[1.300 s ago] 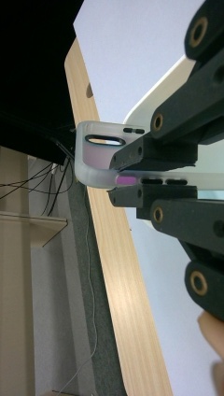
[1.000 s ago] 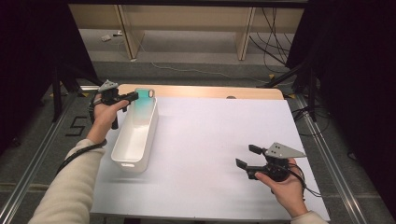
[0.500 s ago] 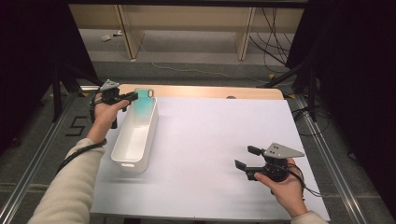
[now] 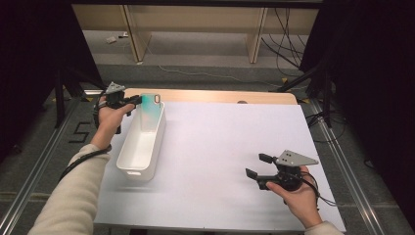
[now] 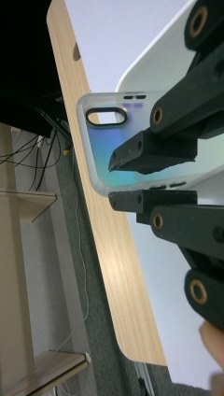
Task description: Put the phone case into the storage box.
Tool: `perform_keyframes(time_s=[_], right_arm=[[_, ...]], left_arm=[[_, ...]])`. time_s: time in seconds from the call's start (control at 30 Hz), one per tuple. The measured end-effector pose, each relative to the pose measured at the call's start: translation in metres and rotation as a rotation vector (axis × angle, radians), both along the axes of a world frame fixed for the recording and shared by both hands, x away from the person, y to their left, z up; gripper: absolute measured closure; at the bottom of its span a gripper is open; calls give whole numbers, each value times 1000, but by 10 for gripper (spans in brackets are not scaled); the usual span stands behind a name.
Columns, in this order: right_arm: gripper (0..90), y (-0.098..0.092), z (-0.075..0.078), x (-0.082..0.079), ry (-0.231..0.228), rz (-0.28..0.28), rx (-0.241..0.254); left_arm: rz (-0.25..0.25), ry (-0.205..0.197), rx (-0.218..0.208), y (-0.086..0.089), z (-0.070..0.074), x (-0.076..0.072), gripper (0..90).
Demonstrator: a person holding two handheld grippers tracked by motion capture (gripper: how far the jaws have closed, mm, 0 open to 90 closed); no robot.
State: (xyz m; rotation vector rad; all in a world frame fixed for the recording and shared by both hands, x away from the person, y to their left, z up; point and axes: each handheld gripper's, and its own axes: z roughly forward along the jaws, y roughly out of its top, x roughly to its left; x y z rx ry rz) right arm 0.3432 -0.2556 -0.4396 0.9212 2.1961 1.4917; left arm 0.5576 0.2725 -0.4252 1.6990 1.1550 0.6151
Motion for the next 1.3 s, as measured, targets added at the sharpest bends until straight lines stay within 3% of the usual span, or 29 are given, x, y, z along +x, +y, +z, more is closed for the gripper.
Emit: perform_keyframes(time_s=[0.07,0.13,0.17,0.23,0.33,0.47,0.57,0.77,0.8,0.9,1.03,1.3], right_arm=[[240,1,0,-1,23,4,8],[240,0,0,-1,22,4,7],[240,0,0,0,1,0,0],[240,-1,1,0,8,-4,-15],[237,0,0,0,3,2,1],[228,-2,2,-2,27,-7,-33],[223,-2,2,-1,15,-13,-37],[216,-2,2,-1,14,-15,-39],[215,-2,3,-2,34,-14,-37],[214,-2,2,-1,14,-15,-39],[212,-1,2,-1,17,-15,-40],[210,0,1,0,14,-6,-27]], left_arm=[[1,-1,3,0,1,0,779],[8,-3,2,1,2,-1,778],[10,-4,3,1,2,-2,777],[11,-2,6,2,3,-3,769],[11,-5,7,3,5,-5,746],[12,-4,-5,4,8,-10,702],[7,-11,-20,5,10,-14,663],[-24,-2,-58,6,14,-26,504],[-26,-2,-56,5,15,-28,469],[-39,-13,-70,2,19,-35,381],[-30,-8,-62,-2,23,-43,229],[-24,-28,-30,-9,29,-59,78]])
